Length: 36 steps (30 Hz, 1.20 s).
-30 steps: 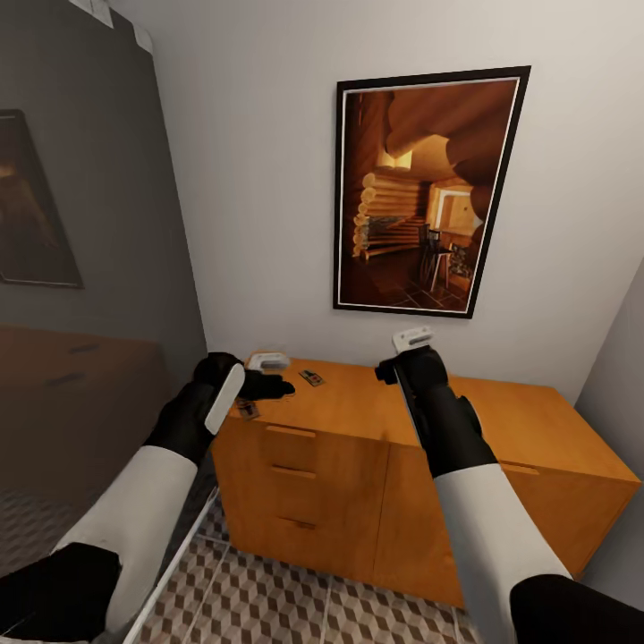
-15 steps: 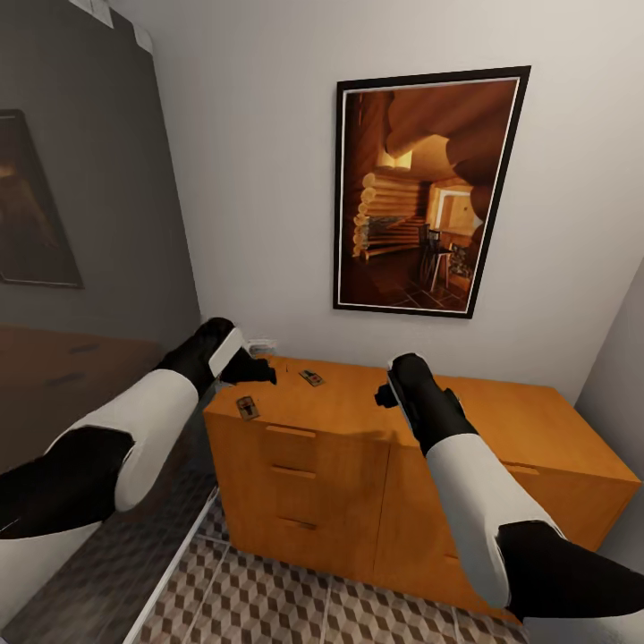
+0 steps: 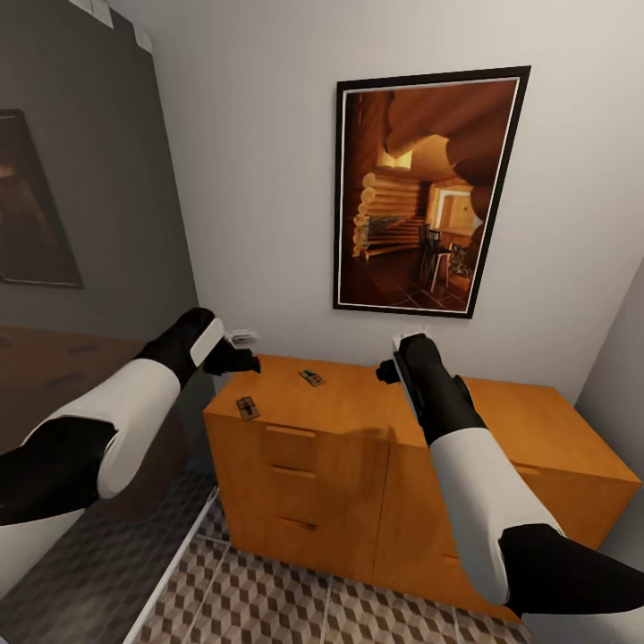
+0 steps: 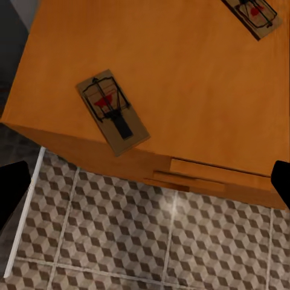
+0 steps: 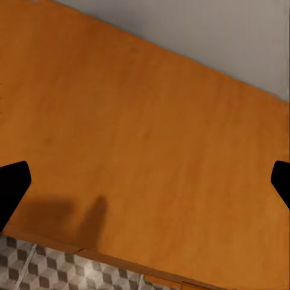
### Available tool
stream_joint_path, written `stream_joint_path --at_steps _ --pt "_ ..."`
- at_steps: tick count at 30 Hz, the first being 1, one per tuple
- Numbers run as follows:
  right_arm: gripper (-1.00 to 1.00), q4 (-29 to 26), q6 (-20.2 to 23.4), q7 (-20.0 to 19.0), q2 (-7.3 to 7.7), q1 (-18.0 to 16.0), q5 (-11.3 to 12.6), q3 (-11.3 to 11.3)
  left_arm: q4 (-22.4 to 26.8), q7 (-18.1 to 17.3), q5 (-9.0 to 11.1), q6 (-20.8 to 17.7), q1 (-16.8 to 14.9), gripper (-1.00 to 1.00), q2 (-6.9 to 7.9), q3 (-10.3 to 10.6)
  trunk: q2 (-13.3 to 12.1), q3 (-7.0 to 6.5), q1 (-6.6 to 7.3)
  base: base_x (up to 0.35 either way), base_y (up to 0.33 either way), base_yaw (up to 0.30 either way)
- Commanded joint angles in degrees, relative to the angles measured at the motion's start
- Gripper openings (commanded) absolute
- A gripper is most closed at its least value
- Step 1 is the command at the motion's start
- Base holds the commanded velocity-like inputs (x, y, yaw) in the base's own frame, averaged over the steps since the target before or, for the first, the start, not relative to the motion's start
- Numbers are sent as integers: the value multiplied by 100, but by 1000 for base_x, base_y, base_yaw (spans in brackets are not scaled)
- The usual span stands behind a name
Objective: Take the four mousetraps from the cabinet in the bathroom and place them on the bathroom floor. Make sure all four end up on the same floor surface, and ensure that at least two of them are either under or directly next to the same bathroom sink.
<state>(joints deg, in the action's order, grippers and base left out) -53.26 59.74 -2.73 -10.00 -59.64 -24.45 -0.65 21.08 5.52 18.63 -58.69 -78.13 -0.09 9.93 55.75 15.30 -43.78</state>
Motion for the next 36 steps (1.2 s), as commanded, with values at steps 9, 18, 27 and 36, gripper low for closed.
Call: stream_joint_path --at_steps 9,18,27,36 --pt "100 -445 26 -33 10 -4 -48 10 221 73 64 -1 -9 100 -35 35 5 12 -1 0 0 14" --pt "100 -431 26 -20 7 -5 -41 16 3 80 80 281 -9 100 -109 31 5 46 -1 0 0 186" --pt "100 -453 26 -14 62 -4 -44 -4 -240 86 64 599 -9 100 -190 35 5 55 -1 0 -5 53" --pt "100 -449 26 -17 75 -6 -42 -5 -269 89 62 619 -9 100 -291 34 5 55 -1 0 -193 2"
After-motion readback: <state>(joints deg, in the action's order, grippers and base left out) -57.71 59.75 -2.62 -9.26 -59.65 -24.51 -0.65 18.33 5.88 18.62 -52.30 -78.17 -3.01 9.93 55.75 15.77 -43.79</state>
